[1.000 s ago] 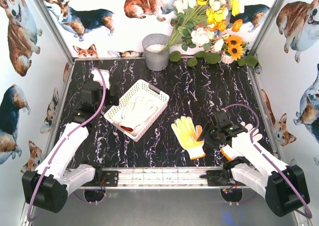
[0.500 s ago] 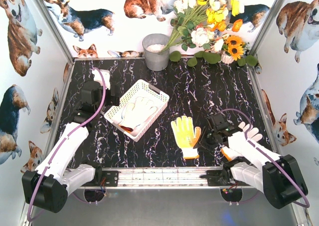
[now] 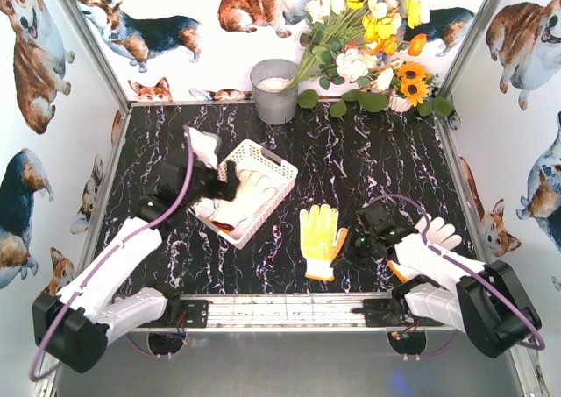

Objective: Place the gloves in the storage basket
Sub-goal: Move the glove to the center of the board, then turn over the glove at the center of the board.

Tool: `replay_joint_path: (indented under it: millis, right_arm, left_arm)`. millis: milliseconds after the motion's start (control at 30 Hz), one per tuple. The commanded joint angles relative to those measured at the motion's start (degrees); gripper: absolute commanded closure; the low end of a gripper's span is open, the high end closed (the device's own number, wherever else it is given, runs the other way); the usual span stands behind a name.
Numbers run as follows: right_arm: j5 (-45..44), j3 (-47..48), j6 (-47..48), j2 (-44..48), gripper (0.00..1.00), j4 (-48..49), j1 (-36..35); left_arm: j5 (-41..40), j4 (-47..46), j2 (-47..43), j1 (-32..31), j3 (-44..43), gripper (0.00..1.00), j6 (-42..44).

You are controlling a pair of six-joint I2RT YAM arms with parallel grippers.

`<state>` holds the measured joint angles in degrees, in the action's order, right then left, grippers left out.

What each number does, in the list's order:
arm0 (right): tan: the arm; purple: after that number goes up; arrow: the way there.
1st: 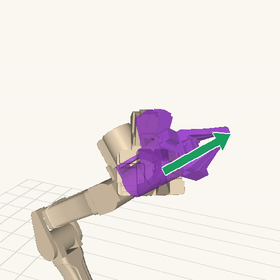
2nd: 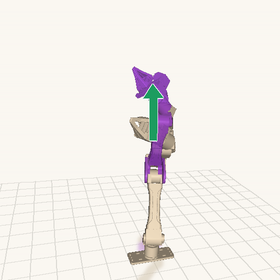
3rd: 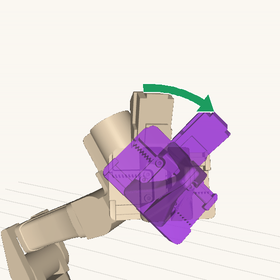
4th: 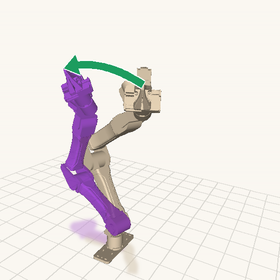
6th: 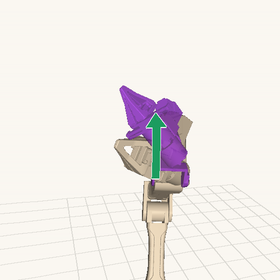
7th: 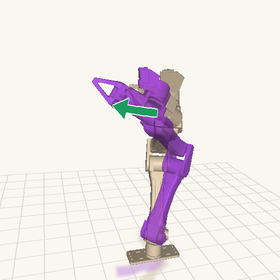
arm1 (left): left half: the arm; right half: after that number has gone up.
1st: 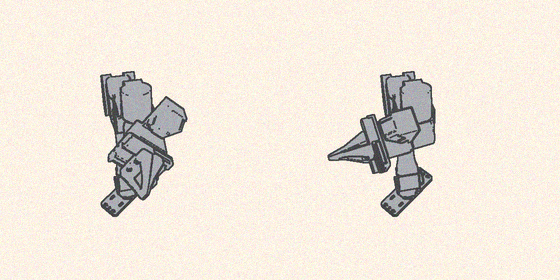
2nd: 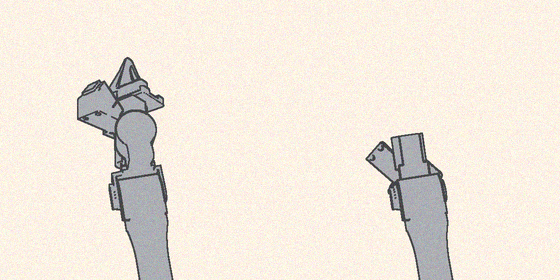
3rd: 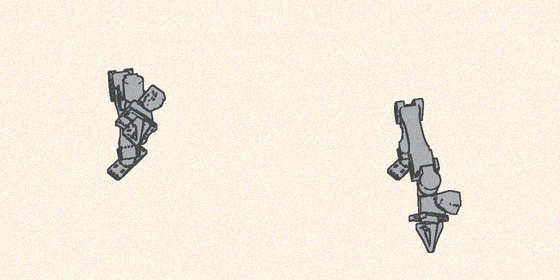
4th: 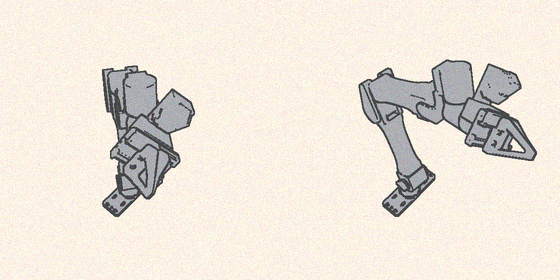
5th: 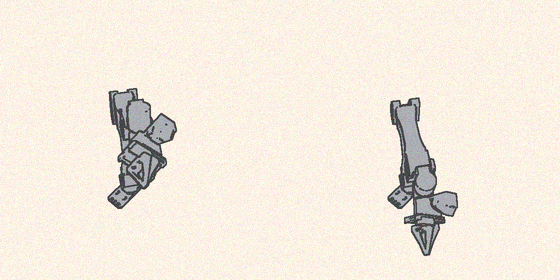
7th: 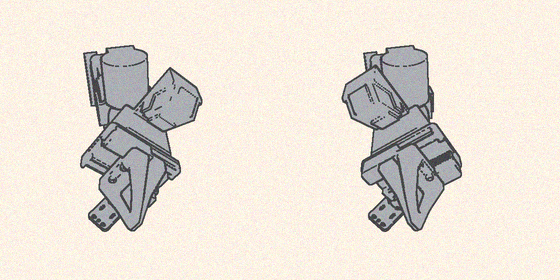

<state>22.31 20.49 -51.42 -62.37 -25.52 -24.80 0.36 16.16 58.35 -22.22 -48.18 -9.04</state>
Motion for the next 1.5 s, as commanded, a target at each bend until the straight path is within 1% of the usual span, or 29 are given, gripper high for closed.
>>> replay_joint_path:
  millis: [0,100,233,367,567,700,733,800,833,867,900,1000,1100,1167,1300,1467]
  right_arm:
    - [0.0,0.8,1.7,-3.8,0.95,2.9,-2.6]
    - [1.1,1.9,2.1,-6.4,1.0,4.8,-4.8]
    - [1.3,4.4,3.2,-9.7,1.0,5.0,-8.4]
    - [0.9,6.0,3.1,-12.1,1.0,5.0,-10.9]
    - [-0.6,6.8,2.0,-9.2,1.0,3.9,-12.1]
    - [-3.6,8.2,2.3,-5.8,1.0,0.1,-12.1]
    - [-4.6,8.5,2.3,-5.3,0.92,-1.0,-12.1]
    - [-6.9,8.7,1.9,-4.3,0.65,-2.7,-12.1]
    - [-7.7,8.4,1.4,-3.6,0.56,-2.7,-12.0]
    - [-8.3,8.0,0.7,-2.7,0.49,-2.2,-11.7]
    - [-8.8,7.5,-0.2,-2.2,0.46,-1.6,-11.3]
    - [-10.9,5.4,-2.7,1.1,0.46,3.0,-10.6]
    - [-12.4,4.2,-3.7,1.7,0.47,6.4,-9.4]
    - [-12.5,3.9,-4.2,0.9,0.5,7.3,-8.3]
    - [-12.4,4.9,-2.9,-1.3,0.53,6.4,-7.6]
    - [-8.7,5.2,-2.5,-6.3,0.58,7.5,-7.5]
  left_arm:
    - [-1.9,3.2,-1.8,-8.7,0.9,0.15,-6.0]
    - [-4.4,2.9,-2.4,-12.7,2.2,0.16,-8.9]
    - [-6.5,2.0,-3.9,-13.0,2.8,0.15,-9.3]
    - [-7.4,2.7,-3.6,-13.0,0.9,0.14,-7.7]
    - [-7.4,3.3,-2.4,-13.0,-0.4,0.13,-6.5]
    - [-10.3,4.2,-2.8,-12.7,-1.2,0.11,-4.4]
    - [-10.8,4.4,-2.9,-12.3,-1.4,0.1,-3.6]
    - [-11.1,4.9,-2.9,-11.1,-1.8,0.09,-2.0]
    - [-11.0,5.0,-2.9,-10.3,-1.9,0.09,-1.2]
    - [-10.9,5.0,-2.9,-9.4,-1.9,0.08,-0.4]
    - [-10.5,4.7,-2.8,-8.3,-1.8,0.08,0.4]
    - [-9.2,3.6,-2.6,-5.3,-1.3,0.08,2.4]
    - [-7.4,1.2,-2.9,-3.2,0.0,0.07,4.1]
    - [-6.9,-0.9,-3.4,-2.7,1.3,0.07,4.7]
    - [-6.5,-1.9,-3.9,-2.3,2.5,0.07,4.8]
    - [-6.7,-2.2,-4.2,-2.3,3.0,0.07,4.5]
